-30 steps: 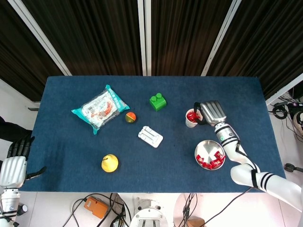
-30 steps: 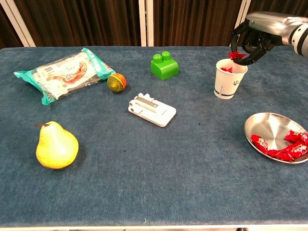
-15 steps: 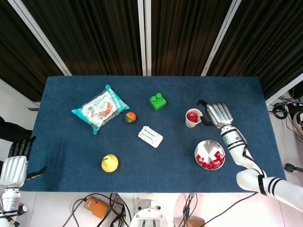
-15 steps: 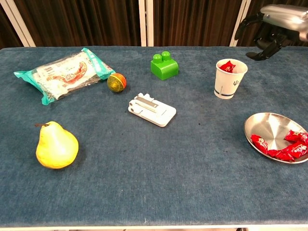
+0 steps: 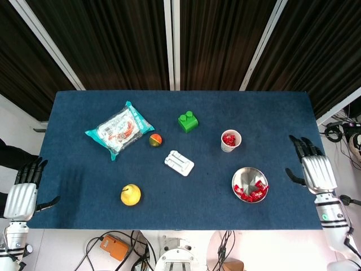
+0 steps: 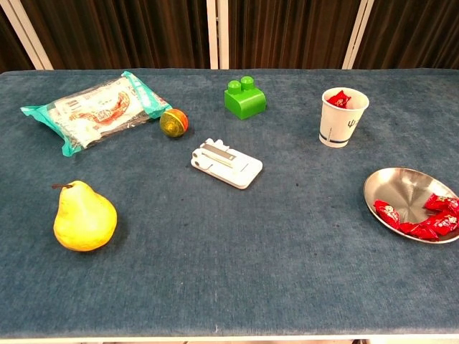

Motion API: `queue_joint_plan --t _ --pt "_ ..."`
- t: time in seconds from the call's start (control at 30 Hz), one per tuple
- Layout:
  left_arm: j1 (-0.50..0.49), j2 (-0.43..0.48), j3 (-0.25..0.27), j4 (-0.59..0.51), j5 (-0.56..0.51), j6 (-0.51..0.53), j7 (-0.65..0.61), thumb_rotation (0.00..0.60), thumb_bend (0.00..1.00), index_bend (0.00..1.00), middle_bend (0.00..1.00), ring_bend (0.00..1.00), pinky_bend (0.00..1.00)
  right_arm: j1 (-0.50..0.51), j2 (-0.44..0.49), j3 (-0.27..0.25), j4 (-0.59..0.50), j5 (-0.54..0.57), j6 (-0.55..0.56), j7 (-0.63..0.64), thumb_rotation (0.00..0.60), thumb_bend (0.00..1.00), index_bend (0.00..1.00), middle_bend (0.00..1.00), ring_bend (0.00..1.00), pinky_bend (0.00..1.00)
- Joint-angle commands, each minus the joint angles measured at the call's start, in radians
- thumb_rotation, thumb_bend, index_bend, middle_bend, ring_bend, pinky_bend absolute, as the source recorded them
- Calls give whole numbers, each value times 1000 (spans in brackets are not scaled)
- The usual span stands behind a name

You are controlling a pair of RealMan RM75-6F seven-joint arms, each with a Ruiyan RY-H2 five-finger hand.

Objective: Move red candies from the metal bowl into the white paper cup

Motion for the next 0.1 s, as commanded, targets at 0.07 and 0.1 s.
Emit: queue_joint_plan --t 0.07,0.1 --pt "-3 -2 -1 -1 4 2 -2 600 0 0 0 0 0 -89 29 -57 -32 -64 88 50 600 408 0 55 0 0" --pt "-5 -3 -1 0 5 0 -1 600 0 0 0 0 0 -102 28 -61 -28 -76 103 59 600 408 0 55 0 0"
